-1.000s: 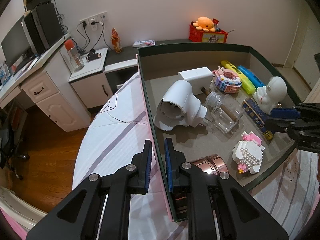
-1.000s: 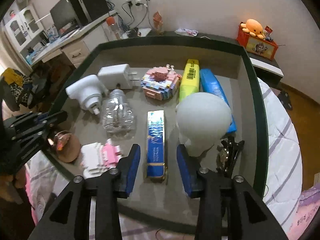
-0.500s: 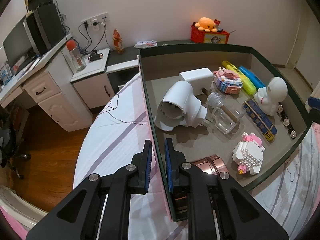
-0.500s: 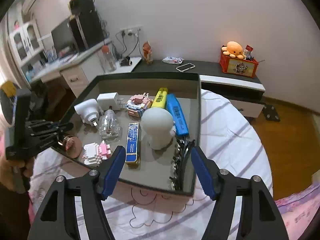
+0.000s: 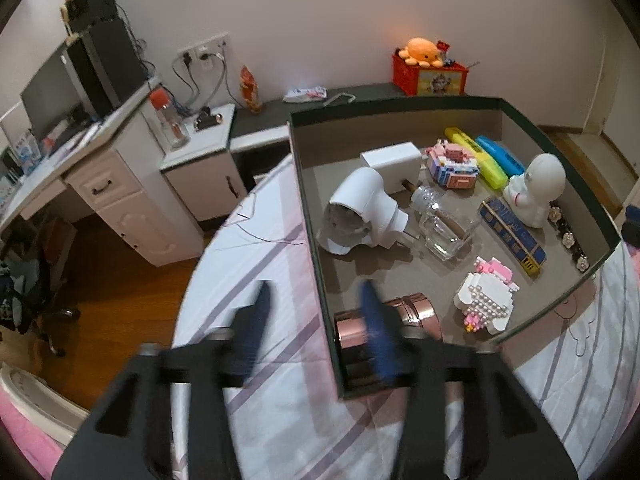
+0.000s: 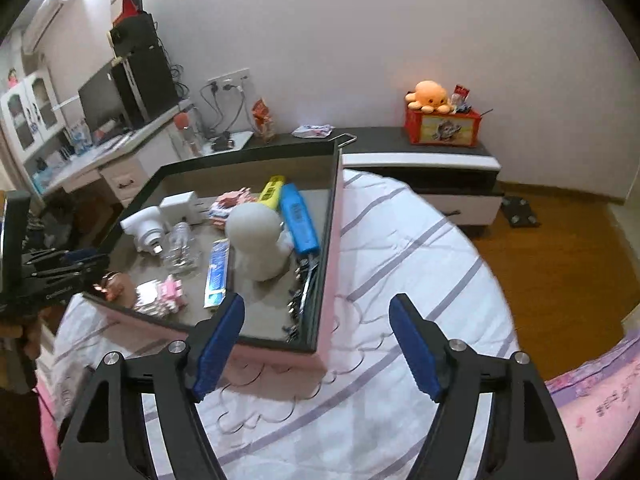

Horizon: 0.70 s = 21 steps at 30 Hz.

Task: Organize rigid objects
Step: 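Open right tool to release the lighter and withdraw from the box, then move left tool to the black remote and grasp its battery end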

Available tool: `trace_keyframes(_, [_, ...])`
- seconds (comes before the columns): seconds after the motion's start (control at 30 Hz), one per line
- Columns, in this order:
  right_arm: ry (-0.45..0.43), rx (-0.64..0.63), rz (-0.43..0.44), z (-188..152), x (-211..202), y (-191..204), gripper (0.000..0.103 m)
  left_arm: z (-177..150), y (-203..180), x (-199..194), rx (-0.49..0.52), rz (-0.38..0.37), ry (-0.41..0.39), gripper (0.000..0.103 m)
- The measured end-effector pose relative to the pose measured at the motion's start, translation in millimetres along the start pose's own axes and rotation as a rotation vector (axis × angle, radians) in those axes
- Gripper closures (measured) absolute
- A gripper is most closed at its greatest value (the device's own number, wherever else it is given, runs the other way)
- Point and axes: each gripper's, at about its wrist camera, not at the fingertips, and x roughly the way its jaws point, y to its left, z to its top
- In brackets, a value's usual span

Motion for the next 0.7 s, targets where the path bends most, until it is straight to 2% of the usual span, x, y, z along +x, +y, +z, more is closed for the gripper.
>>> trace_keyframes(0.07, [-0.001, 0.009, 0.014, -5, -2, -2, 0.027, -4, -1, -10, 0.005, -0.012, -0.011, 0.038])
trace_keyframes(0.13, [0.010, 0.017, 0.036, -8, -1, -4, 0.026, -7, -3, -19, 0.010, 0.004, -0.017, 0.029])
trace_keyframes(0.17, [0.010, 0.023, 0.033, -10, -1, -4, 0.026, -8, -4, -23, 0.009, 0.013, -0.020, 0.020])
trace_keyframes(0.27, [0.012, 0.032, 0.042, -17, -4, -3, 0.026, -16, -8, -38, 0.010, 0.033, -0.045, 0.009])
trace_keyframes(0.47, [0.016, 0.030, 0.077, -33, -12, 4, 0.026, -46, -14, -69, 0.024, 0.039, -0.059, 0.005])
trace_keyframes(0.7, [0.042, 0.021, 0.117, -60, -17, 19, 0.026, -111, -15, -86, 0.032, -0.006, -0.014, 0.004])
